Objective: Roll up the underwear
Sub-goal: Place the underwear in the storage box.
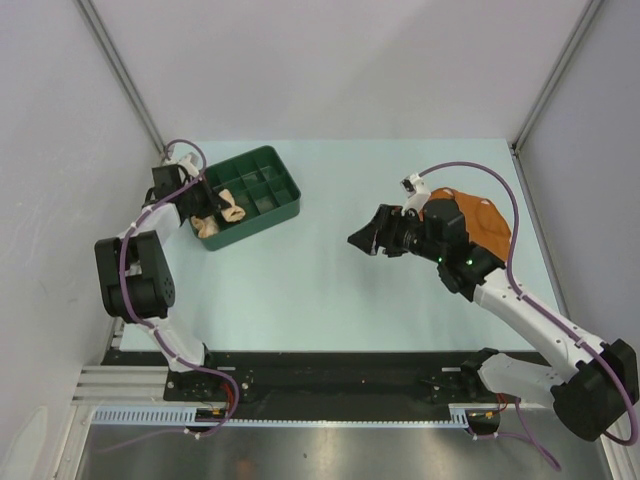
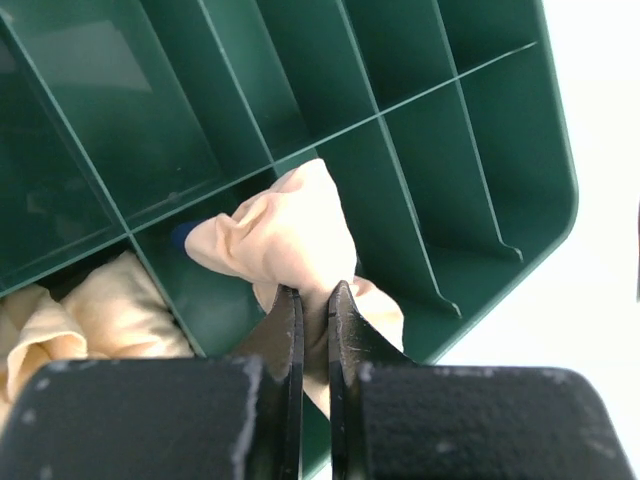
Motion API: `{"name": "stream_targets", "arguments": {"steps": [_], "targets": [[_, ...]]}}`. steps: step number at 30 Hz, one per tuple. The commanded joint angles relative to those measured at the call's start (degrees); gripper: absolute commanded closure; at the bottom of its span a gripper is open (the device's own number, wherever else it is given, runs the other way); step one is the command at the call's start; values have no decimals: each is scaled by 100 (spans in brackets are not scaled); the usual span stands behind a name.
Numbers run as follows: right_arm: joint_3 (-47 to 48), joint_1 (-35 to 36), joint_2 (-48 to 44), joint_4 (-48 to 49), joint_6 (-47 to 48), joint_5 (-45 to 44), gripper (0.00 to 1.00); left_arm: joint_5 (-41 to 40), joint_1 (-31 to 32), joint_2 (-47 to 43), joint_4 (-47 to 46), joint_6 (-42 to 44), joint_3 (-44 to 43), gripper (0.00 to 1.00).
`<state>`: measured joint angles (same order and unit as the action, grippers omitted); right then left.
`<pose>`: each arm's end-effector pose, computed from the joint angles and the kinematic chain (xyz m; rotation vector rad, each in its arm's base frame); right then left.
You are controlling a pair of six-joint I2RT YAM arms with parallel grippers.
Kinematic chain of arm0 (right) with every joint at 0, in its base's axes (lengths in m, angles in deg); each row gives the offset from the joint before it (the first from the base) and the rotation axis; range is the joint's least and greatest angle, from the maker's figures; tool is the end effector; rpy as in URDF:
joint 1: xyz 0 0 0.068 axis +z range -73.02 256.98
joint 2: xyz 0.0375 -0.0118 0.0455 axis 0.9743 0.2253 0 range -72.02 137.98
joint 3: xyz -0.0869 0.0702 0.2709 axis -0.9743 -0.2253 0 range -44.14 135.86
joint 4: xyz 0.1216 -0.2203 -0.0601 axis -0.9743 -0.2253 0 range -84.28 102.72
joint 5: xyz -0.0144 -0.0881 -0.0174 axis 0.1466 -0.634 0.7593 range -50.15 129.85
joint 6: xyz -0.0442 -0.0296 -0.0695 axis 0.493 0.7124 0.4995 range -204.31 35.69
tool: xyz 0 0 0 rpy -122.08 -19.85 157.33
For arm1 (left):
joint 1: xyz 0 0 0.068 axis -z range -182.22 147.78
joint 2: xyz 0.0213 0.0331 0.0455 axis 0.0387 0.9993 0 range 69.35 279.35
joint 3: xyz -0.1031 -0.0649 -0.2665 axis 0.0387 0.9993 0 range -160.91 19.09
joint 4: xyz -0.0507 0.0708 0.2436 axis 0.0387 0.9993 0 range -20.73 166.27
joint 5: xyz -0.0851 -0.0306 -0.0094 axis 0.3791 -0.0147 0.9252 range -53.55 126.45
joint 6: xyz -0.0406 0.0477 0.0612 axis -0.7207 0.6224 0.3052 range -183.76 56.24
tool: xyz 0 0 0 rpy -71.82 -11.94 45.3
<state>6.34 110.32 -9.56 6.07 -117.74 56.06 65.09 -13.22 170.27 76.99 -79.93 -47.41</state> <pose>0.2205 0.1710 0.3271 -0.2045 2.0162 1.0368 0.4125 0.0422 0.2104 -0.2819 2.2559 -0.6214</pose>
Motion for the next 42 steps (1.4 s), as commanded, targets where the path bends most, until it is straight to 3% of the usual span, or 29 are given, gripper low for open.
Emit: {"name": "stream_targets", "arguments": {"steps": [1, 23, 37, 40, 41, 42], "targets": [[-38, -12, -277, 59, -76, 23, 24, -235, -60, 269, 597, 376, -275, 99], [-117, -12, -445, -20, -137, -82, 24, -755, -7, 665, 1231, 869, -759, 100], [-187, -12, -673, -213, -41, -276, 24, -1985, 547, 1307, 2127, 992, -1497, 100], [-187, -3, -735, -275, -23, -302, 24, -2090, 599, 1211, 2233, 861, -1594, 88], [-196, -12, -778, -301, -23, -311, 24, -2187, 608, 1132, 2242, 843, -1620, 71], [-196, -12, -788, -336, -6, -346, 24, -2231, 617, 983, 2251, 808, -1629, 60]]}}
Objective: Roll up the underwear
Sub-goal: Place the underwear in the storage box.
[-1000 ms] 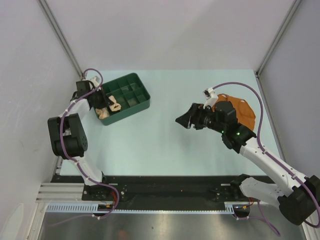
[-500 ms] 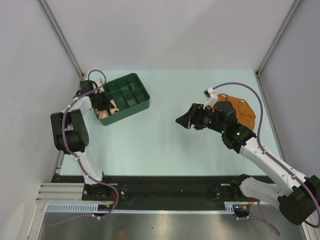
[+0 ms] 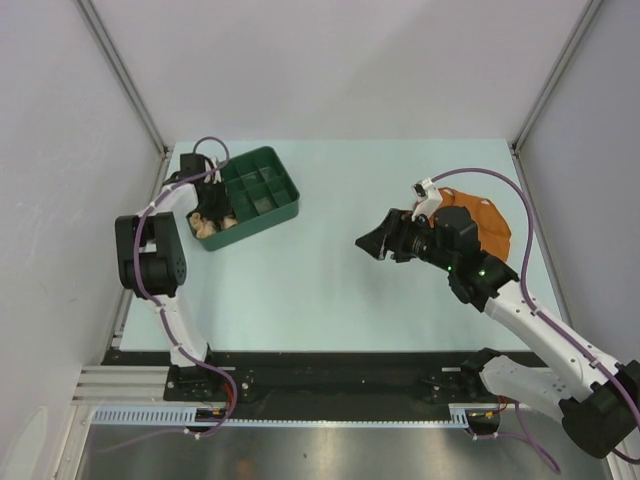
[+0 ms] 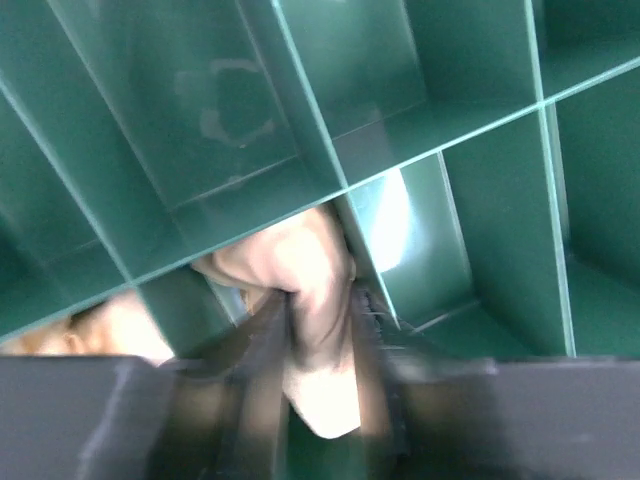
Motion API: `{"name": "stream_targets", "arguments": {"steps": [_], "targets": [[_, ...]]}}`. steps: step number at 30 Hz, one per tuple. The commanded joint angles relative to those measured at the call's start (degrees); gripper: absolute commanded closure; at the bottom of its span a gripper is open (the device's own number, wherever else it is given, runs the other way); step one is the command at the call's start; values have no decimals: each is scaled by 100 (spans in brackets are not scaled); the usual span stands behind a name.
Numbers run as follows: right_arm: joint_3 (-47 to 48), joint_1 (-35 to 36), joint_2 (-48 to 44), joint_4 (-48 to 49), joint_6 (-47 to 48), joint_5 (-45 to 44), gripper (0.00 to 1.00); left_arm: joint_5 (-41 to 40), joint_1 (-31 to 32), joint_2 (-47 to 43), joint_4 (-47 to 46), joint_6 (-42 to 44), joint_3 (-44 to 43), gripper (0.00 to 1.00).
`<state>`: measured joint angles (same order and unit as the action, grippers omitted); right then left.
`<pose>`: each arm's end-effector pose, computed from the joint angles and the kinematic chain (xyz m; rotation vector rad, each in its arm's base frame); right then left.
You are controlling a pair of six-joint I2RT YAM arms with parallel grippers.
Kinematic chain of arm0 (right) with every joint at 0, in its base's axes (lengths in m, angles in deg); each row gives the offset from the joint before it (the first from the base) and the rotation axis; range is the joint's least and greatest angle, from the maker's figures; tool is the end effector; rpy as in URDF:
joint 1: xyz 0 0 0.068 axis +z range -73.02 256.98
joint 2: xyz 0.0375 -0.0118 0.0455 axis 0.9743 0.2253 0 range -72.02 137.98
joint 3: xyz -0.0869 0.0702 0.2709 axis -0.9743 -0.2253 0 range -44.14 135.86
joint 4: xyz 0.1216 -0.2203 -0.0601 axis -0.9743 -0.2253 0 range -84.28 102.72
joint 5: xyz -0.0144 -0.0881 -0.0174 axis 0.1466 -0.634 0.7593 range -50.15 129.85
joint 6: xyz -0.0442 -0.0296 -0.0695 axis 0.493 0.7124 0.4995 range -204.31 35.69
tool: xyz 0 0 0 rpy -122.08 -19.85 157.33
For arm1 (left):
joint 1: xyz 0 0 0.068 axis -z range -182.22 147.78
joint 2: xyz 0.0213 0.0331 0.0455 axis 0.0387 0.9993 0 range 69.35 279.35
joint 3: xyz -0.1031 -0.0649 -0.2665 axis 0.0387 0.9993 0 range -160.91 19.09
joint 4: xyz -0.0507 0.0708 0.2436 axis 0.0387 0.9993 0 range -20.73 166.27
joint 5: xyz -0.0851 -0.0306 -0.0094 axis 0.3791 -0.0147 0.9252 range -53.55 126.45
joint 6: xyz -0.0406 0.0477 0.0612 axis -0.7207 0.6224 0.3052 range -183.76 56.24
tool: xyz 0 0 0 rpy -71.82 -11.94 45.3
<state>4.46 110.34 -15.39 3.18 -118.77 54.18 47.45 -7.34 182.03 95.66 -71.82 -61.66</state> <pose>0.2012 0.1555 0.3320 -0.1645 1.9985 1.0244 0.4455 0.0250 0.1713 -0.2262 2.5728 -0.2674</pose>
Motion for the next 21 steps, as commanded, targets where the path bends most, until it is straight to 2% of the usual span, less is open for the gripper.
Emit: {"name": "stream_targets", "arguments": {"steps": [1, 2, 3, 7, 15, 21], "targets": [[-8, -14, -221, -74, 106, -176, 24, -485, 20, -281, 402, -21, -222, 55], [-17, -5, -274, -92, 132, -219, 24, -529, 20, -352, 463, -21, -283, 46], [-17, -14, -292, -127, 141, -237, 24, -521, 20, -465, 516, -38, -327, 42], [-17, -14, -345, -162, 150, -281, 24, -564, 29, -730, 718, -73, -529, 30], [-17, -23, -354, -215, 281, -466, 24, -283, 73, -1537, 753, -205, -740, 29], [-8, -119, -11, -206, 413, -667, 24, -327, 327, -2803, 447, -293, -443, 30]]}}
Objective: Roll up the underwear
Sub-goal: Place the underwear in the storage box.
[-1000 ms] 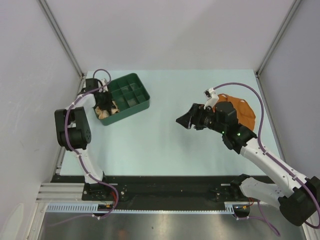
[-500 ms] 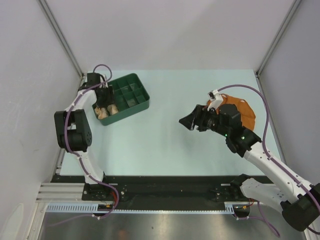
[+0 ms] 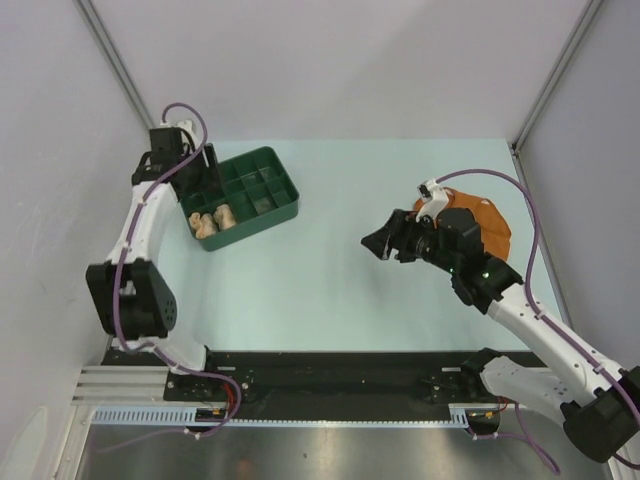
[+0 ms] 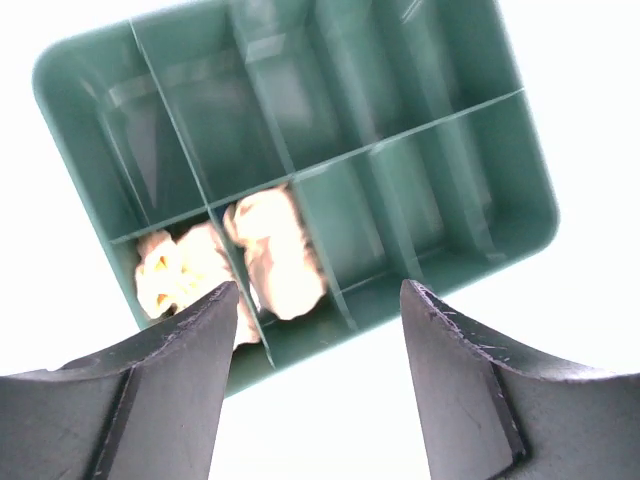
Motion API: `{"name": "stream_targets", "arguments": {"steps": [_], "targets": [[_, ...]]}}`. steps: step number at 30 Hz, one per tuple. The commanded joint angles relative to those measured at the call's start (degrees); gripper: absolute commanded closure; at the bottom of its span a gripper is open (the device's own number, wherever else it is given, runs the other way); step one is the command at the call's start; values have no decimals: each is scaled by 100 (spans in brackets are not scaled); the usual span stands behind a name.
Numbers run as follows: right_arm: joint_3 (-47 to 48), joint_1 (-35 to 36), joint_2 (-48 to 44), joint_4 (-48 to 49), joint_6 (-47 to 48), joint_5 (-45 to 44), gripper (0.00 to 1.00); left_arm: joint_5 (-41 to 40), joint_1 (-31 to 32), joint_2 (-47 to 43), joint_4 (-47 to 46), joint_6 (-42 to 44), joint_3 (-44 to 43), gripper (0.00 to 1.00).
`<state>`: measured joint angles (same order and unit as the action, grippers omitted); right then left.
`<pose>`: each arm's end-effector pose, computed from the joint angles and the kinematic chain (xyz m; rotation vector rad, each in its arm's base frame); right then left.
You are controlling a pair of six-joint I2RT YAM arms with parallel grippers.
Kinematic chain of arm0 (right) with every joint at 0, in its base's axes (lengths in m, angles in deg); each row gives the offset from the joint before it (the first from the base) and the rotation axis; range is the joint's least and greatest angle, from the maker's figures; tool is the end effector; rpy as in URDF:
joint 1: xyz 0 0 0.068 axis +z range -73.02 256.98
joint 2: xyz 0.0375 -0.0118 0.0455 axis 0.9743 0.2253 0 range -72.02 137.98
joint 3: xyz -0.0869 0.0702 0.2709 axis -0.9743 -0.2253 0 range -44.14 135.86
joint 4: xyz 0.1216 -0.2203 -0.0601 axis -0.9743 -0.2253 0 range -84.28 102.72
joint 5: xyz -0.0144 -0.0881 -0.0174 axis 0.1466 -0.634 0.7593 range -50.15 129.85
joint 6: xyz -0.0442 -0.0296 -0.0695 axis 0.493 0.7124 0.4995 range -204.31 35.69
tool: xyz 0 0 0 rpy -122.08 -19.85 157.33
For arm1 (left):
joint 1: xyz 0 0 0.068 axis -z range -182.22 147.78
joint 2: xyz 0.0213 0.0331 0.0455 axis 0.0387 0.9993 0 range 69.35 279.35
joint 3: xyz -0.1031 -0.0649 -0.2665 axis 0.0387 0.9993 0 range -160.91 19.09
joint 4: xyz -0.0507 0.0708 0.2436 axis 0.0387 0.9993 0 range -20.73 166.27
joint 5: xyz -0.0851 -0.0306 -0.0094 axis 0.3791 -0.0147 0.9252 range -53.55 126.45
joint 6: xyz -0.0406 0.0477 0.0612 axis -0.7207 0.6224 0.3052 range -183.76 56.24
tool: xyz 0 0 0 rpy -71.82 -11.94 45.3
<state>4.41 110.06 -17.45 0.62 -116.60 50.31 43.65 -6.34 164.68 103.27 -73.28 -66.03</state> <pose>0.1974 0.1453 0.3332 -0.1458 1.9905 0.9333 0.4033 0.0192 0.3079 -0.2163 2.3330 -0.1939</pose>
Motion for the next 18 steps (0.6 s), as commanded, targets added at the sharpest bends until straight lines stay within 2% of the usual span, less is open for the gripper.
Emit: {"name": "stream_targets", "arguments": {"steps": [1, 6, 10, 18], "targets": [[-4, -135, 334, 15, 241, -377, 24, -8, 297, -1287, -524, -164, 274, 30], [66, -591, 756, -284, 434, -930, 24, -219, 1069, -2483, -1394, -182, 1391, 29], [137, -969, 1169, -687, 557, -1721, 25, -246, 1352, -3090, -1922, -278, 2480, 27], [189, -1682, 2284, -917, 610, -2426, 27, 35, 1388, -3389, -1940, -516, 2746, 26]]}}
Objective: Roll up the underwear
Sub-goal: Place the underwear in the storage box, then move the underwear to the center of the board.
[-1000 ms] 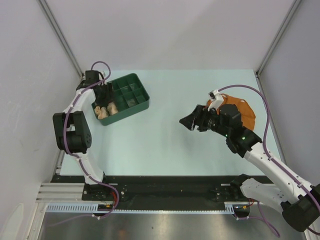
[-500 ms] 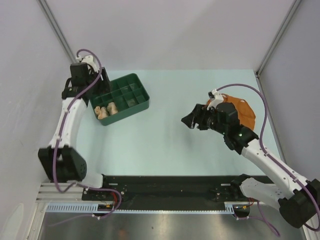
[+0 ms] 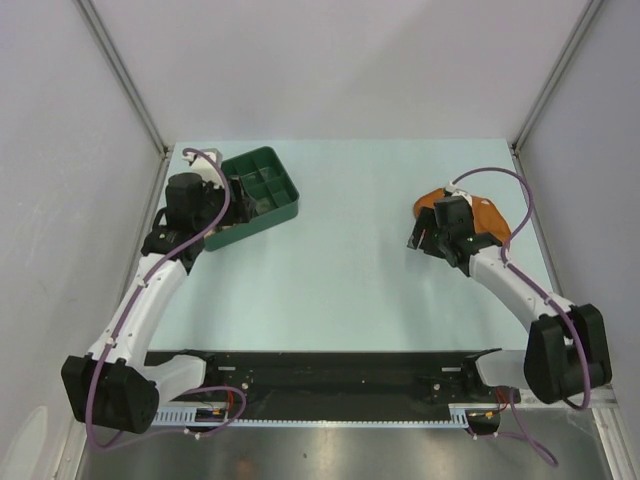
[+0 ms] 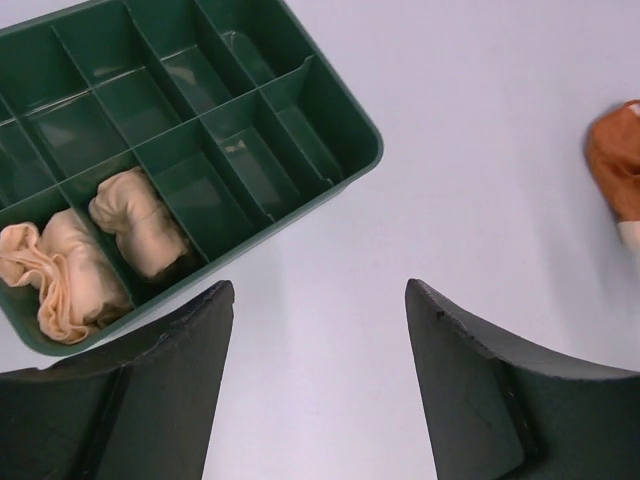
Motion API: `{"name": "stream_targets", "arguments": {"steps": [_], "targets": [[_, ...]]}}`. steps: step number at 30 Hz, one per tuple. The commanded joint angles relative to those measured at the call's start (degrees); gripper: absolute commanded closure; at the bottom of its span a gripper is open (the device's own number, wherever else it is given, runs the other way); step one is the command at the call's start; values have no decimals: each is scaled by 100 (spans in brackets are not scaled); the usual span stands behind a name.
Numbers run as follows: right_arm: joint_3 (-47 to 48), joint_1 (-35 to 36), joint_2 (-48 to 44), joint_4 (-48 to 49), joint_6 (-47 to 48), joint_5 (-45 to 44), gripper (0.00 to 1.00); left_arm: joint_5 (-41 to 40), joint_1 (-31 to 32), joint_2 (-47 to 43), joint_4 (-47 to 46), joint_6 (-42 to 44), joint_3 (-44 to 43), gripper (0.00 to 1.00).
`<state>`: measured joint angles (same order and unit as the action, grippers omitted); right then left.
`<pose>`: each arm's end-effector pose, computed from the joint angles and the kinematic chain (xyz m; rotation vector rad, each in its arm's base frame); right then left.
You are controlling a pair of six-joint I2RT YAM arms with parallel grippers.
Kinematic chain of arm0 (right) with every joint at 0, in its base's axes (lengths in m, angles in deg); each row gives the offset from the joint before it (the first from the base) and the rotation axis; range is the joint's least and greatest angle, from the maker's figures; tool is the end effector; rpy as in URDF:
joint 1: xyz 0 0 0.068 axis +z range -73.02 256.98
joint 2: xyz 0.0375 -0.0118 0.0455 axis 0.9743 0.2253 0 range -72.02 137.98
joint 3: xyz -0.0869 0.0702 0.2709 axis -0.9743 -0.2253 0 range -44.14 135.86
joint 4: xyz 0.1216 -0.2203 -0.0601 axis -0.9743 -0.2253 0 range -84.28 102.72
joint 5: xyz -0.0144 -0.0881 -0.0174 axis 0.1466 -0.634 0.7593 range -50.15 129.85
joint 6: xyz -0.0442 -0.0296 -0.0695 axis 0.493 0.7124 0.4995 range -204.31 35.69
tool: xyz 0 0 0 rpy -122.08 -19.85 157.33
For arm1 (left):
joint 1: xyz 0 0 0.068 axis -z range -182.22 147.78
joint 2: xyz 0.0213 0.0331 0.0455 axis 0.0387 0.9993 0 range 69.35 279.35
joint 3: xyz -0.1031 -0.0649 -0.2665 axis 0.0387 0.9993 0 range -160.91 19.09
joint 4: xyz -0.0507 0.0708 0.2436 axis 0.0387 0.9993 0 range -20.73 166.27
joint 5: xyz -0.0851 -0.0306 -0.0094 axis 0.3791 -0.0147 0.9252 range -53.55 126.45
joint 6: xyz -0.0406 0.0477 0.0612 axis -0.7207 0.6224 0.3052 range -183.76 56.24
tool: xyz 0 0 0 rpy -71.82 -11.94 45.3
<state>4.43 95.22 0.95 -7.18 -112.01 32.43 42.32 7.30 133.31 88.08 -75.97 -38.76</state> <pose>0.2784 0.0812 0.2351 0.2577 2.3347 0.2461 0.2741 -0.0541 0.3396 0.0187 2.0201 -0.3446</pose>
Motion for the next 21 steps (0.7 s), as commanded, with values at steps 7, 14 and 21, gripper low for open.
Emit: {"name": "stream_targets", "arguments": {"steps": [7, 14, 21], "targets": [[222, -295, 1279, 906, 248, -567, 32, 248, 15, -323, -387, -291, 28, 25], [582, -295, 2123, 1691, 651, -866, 39, 283, 15, -279, -351, -300, 10, 24], [1030, -312, 2669, 1753, 854, -989, 44, 283, 15, -227, -299, -300, -8, 24]]}}
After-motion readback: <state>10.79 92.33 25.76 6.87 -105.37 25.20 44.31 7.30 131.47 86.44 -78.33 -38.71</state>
